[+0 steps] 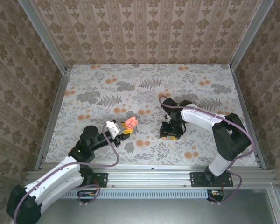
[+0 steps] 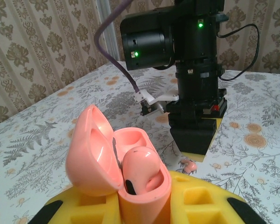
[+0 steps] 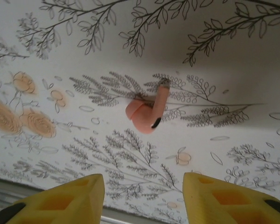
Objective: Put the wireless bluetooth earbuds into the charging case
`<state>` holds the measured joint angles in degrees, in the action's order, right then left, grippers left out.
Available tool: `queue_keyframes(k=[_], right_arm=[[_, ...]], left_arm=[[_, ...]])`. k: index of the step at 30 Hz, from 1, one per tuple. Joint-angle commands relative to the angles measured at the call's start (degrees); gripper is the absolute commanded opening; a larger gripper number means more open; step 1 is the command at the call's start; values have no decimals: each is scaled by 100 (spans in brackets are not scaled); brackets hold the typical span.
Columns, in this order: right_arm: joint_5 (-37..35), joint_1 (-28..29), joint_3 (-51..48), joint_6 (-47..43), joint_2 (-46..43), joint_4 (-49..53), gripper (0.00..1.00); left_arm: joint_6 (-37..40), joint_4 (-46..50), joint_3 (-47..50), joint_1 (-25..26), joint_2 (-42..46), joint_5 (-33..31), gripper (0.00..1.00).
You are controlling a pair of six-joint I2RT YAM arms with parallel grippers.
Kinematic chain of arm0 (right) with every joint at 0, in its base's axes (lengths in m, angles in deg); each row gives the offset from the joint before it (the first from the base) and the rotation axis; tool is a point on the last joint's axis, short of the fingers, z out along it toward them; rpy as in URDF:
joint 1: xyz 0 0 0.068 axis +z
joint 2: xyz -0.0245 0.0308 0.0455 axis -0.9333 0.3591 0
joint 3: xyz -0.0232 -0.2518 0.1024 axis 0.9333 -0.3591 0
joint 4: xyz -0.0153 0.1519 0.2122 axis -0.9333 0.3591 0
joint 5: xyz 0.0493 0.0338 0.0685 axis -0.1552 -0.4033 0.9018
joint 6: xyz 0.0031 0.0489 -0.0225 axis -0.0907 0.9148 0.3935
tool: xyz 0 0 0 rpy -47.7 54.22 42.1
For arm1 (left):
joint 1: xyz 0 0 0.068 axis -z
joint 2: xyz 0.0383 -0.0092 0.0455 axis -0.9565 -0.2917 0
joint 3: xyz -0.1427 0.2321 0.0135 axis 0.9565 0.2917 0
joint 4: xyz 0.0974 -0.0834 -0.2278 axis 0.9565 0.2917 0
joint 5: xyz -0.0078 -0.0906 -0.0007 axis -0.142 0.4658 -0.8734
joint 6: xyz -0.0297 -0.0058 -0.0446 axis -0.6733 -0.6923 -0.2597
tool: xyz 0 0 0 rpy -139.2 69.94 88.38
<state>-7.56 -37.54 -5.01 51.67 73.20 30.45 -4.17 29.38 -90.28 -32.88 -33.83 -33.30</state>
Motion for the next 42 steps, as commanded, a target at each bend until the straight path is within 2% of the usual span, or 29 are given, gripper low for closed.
queue_keyframes(k=[1,21,42], right_arm=[[92,56,-61,192,197,-313,49],[-49,92,8,128,646,-1010,48],[-152,195,781,-544,1120,-945,46]], left_arm=[[113,63,39,43,80,-90,4],[64,125,35,43,115,-162,4],[90,168,66,35,179,-258,4]])
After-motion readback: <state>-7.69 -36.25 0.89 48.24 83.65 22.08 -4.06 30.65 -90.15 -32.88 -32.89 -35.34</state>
